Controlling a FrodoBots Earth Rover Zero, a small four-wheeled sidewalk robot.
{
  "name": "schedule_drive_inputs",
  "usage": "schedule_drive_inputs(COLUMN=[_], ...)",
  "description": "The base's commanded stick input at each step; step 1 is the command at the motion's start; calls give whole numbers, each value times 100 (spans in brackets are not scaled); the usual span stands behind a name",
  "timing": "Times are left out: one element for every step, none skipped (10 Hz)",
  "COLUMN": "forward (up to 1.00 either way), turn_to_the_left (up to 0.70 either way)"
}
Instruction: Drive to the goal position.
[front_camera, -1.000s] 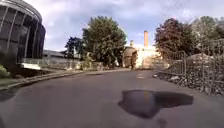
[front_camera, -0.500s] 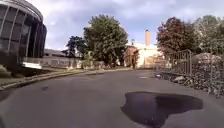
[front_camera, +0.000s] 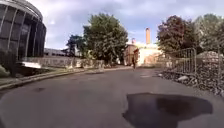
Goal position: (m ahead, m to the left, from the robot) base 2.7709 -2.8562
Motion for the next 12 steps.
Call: schedule_drive_inputs(forward=[45,45,45,45,45,45,45,45,45,45,45,45], turn_to_the_left=[0,0,0,0,-3,-8,-16,-27,0,0,0,0])
